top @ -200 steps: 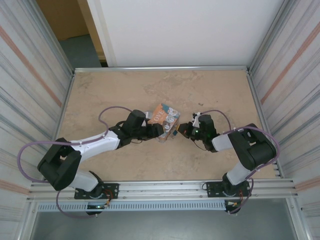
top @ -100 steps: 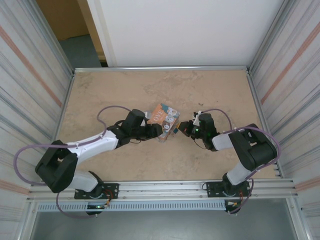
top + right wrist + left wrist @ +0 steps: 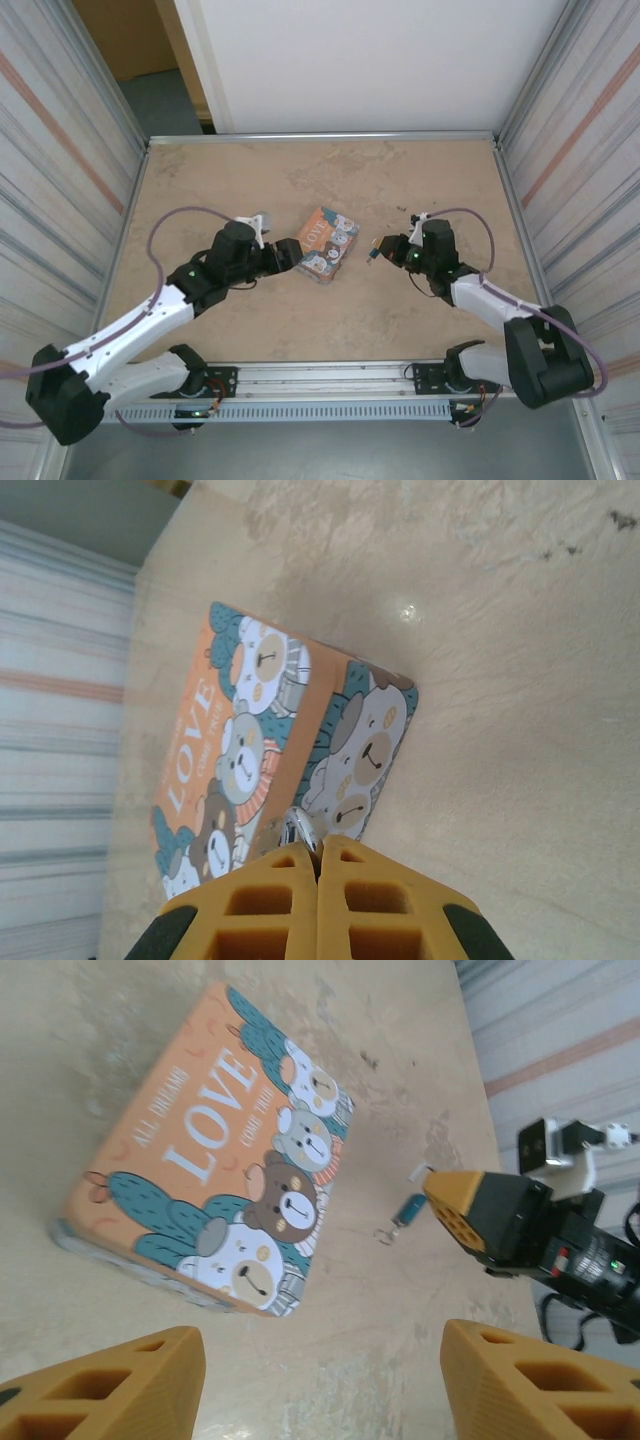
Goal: Unlock a padlock with a key
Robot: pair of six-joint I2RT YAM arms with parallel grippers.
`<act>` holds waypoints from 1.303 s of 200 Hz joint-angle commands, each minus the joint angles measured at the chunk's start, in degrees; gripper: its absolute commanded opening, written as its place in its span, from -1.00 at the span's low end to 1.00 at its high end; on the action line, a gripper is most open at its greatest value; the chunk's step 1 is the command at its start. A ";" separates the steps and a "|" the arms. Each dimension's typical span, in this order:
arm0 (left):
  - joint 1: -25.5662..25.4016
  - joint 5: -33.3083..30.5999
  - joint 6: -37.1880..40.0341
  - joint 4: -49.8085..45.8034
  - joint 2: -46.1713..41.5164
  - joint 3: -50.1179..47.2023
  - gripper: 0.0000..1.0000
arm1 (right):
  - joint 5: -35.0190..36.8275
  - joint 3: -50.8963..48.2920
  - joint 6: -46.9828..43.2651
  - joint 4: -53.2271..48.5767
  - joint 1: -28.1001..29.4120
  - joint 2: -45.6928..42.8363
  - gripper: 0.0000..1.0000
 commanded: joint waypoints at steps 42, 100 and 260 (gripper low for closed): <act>4.36 -6.92 2.62 -9.45 -12.44 -5.23 0.55 | -4.55 10.78 -14.49 -25.57 -0.48 -6.63 -1.00; 7.31 -10.10 4.83 -16.71 -21.54 -6.75 0.78 | -7.08 17.06 -20.35 -40.09 -0.20 -6.46 -1.00; 9.07 -14.17 5.85 -24.22 -29.68 -7.34 0.97 | -6.90 19.78 -26.22 -62.38 0.72 -4.44 -1.00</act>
